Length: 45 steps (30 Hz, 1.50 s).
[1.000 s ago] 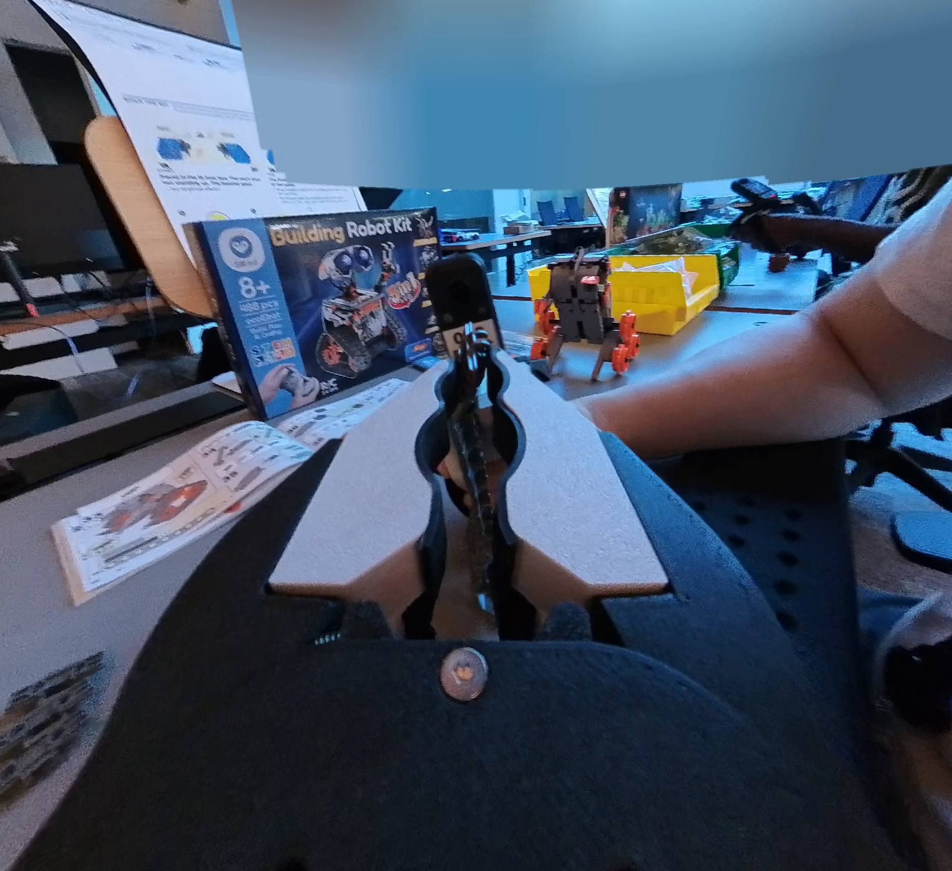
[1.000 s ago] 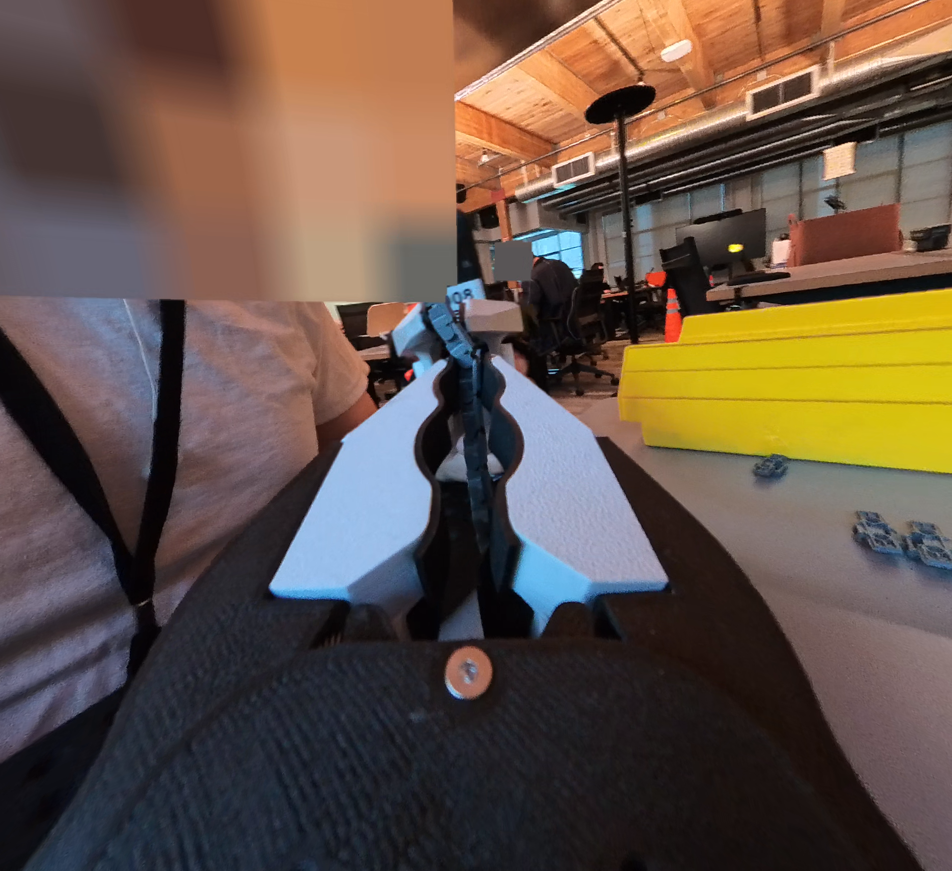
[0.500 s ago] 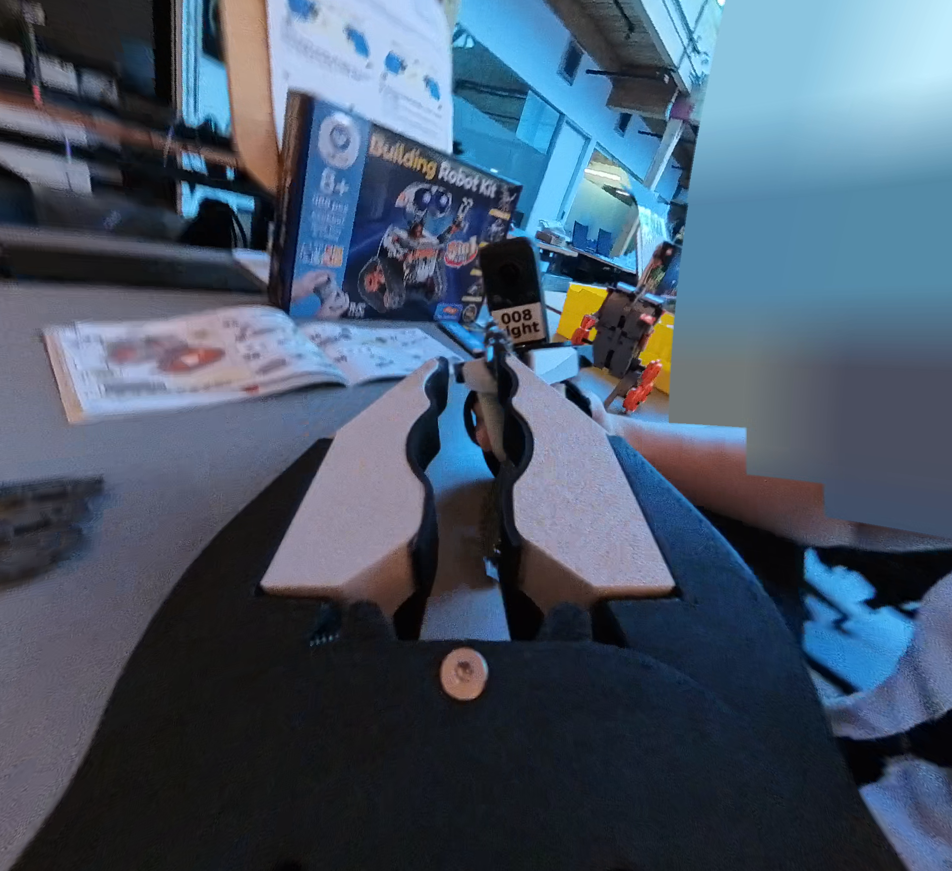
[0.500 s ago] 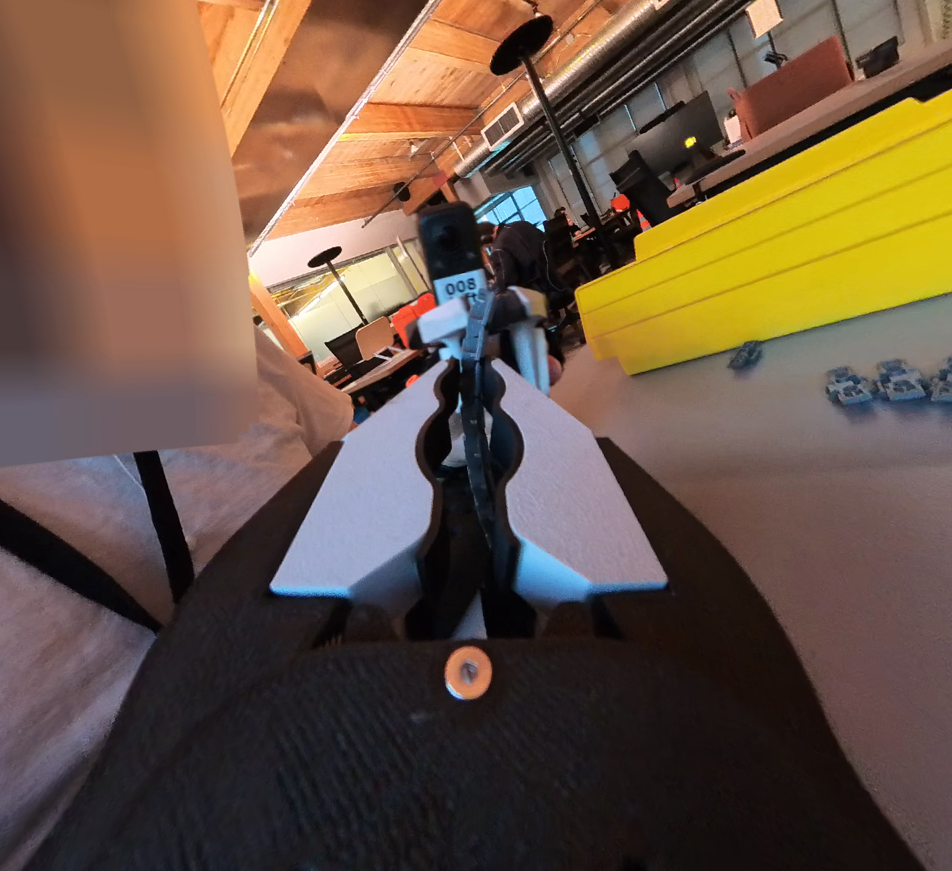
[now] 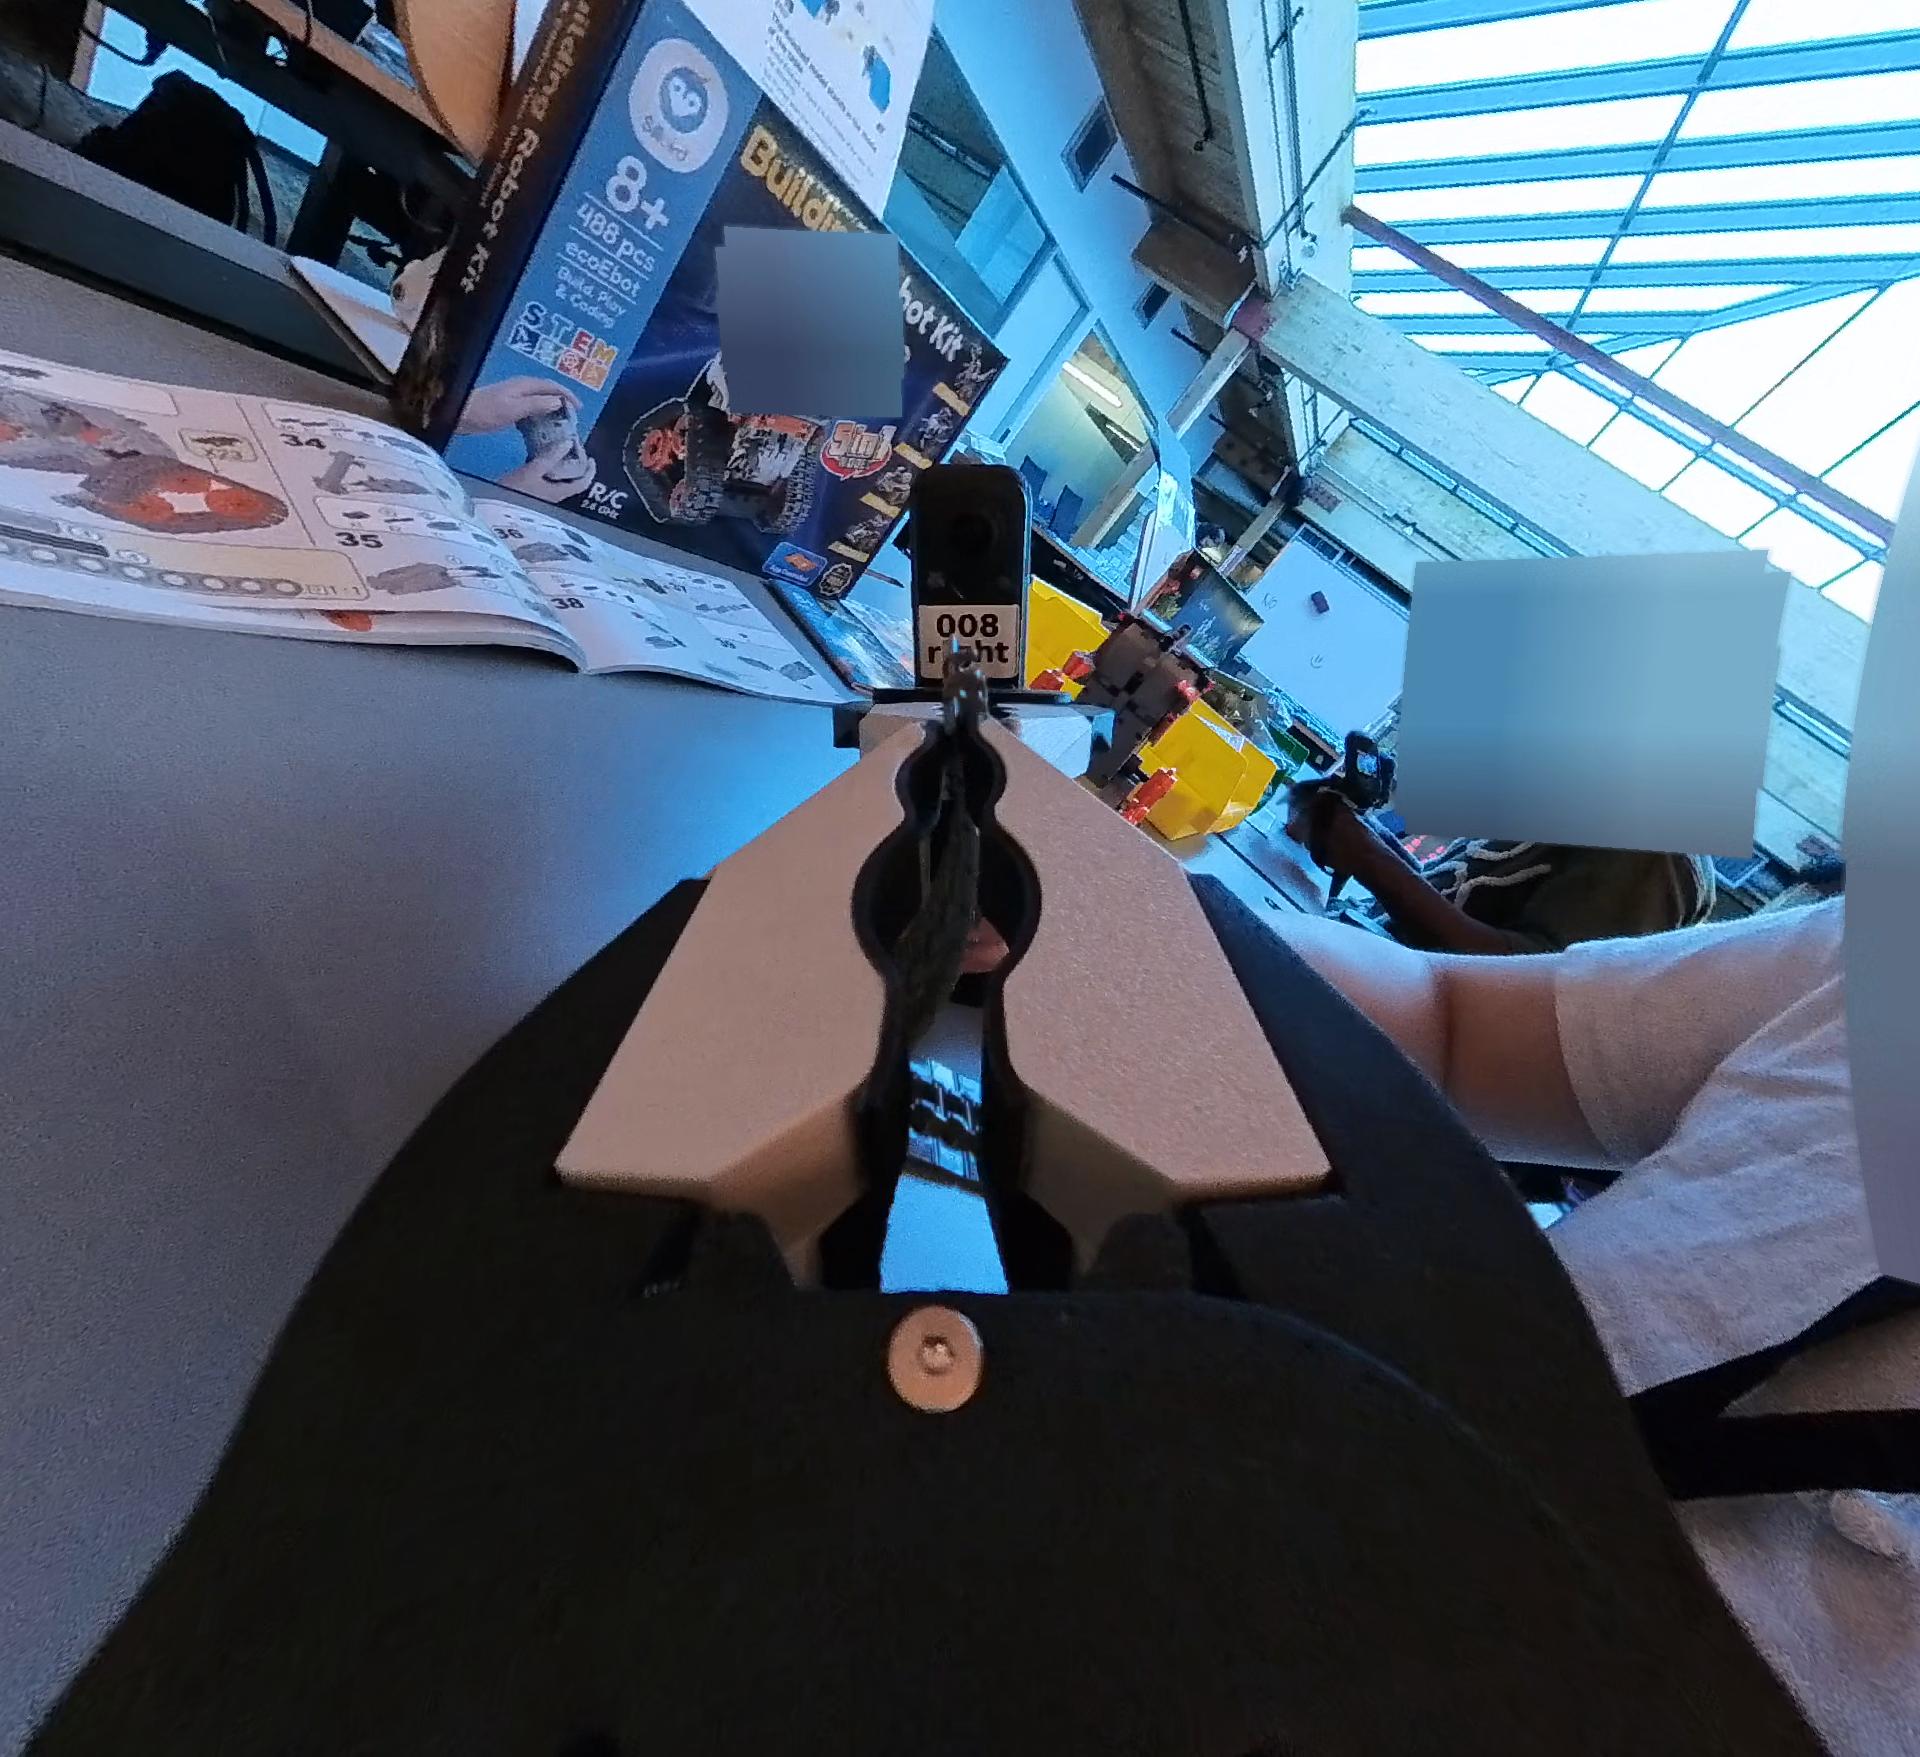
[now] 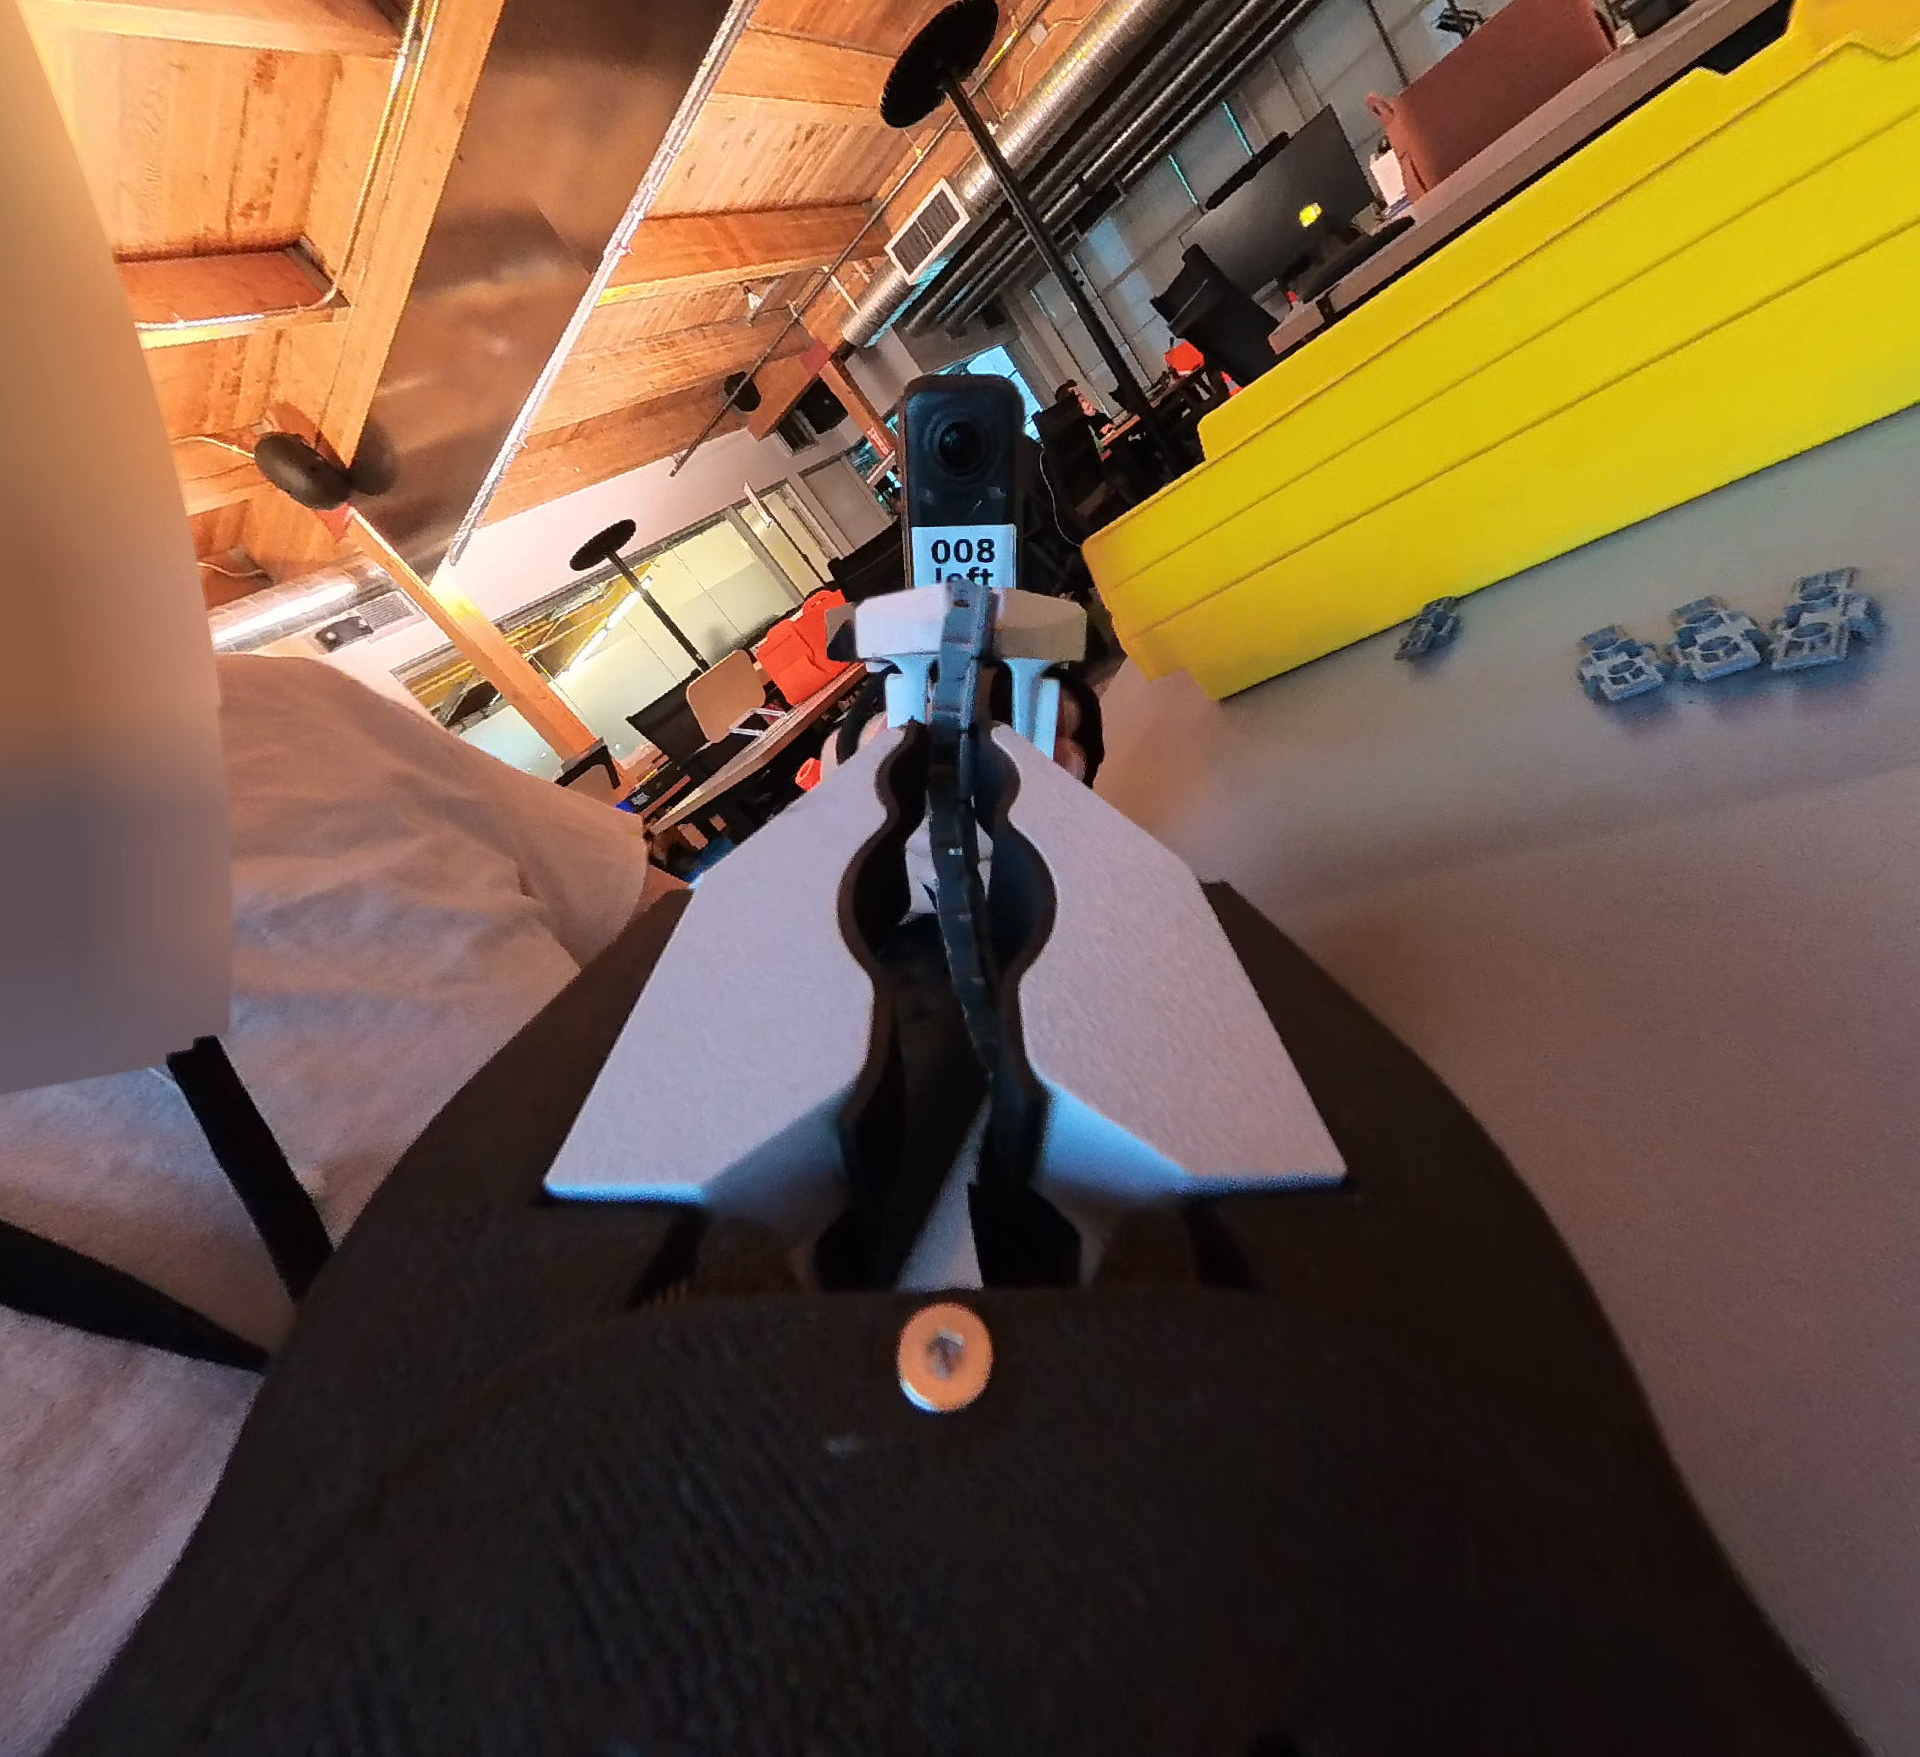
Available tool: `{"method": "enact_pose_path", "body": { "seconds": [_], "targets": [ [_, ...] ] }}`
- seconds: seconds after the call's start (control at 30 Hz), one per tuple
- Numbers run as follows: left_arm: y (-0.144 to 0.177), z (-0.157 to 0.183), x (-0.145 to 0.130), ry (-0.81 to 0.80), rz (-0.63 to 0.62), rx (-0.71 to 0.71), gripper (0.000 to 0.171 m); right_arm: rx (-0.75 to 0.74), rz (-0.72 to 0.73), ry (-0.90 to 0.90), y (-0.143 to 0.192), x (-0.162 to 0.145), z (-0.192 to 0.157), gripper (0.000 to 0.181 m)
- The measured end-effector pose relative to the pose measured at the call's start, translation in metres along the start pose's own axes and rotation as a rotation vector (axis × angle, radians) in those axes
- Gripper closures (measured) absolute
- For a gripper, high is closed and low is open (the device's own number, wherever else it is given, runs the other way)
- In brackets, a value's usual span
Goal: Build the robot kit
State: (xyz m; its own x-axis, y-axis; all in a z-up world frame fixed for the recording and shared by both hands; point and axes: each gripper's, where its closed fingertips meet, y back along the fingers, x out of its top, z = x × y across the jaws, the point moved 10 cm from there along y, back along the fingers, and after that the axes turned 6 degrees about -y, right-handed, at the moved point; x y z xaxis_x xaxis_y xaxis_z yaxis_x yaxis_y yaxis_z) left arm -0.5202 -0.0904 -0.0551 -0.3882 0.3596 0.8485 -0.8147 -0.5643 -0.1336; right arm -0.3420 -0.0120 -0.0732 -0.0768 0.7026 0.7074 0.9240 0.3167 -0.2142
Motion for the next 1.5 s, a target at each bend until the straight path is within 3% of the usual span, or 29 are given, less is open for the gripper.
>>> {"method": "enact_pose_path", "body": {
  "seconds": [0.17,0.33,0.5,0.67,0.8,0.93,1.07,1.17,1.3,1.4,1.5],
  "targets": [
    [0.0,-0.003,0.0,0.008,-0.012,0.053,0.171,-0.009,0.011,-0.061,0.001,0.001,0.007,0.174],
    [0.009,-0.009,0.003,-0.011,0.042,0.143,0.171,-0.086,0.018,-0.122,0.007,0.005,0.019,0.16],
    [0.003,-0.011,0.001,-0.007,-0.01,0.135,0.171,-0.106,-0.019,-0.094,0.004,0.004,0.02,0.155],
    [0.0,-0.011,0.001,-0.051,-0.022,0.159,0.171,-0.106,-0.059,-0.057,0.002,0.005,0.02,0.173],
    [-0.003,-0.011,0.0,-0.074,-0.047,0.21,0.171,-0.125,-0.109,-0.057,0.006,0.011,0.024,0.174],
    [-0.006,-0.014,-0.002,-0.065,-0.056,0.267,0.171,-0.106,-0.281,-0.111,0.006,0.027,0.036,0.173],
    [-0.004,-0.018,-0.002,-0.05,-0.04,0.325,0.17,-0.14,-0.352,0.0,0.0,0.044,0.045,0.173],
    [-0.005,-0.021,-0.002,-0.043,-0.034,0.333,0.171,-0.059,-0.347,-0.127,-0.002,0.056,0.054,0.174],
    [-0.011,-0.022,-0.005,-0.076,-0.095,0.376,0.166,-0.108,-0.38,-0.182,0.007,0.052,0.059,0.174],
    [0.001,-0.017,0.004,-0.18,-0.072,0.484,0.139,-0.145,-0.336,-0.266,0.015,0.044,0.061,0.174],
    [0.034,-0.008,0.025,-0.421,-0.221,0.802,0.142,-0.283,-0.236,-0.391,0.028,0.035,0.069,0.174]
  ]
}}
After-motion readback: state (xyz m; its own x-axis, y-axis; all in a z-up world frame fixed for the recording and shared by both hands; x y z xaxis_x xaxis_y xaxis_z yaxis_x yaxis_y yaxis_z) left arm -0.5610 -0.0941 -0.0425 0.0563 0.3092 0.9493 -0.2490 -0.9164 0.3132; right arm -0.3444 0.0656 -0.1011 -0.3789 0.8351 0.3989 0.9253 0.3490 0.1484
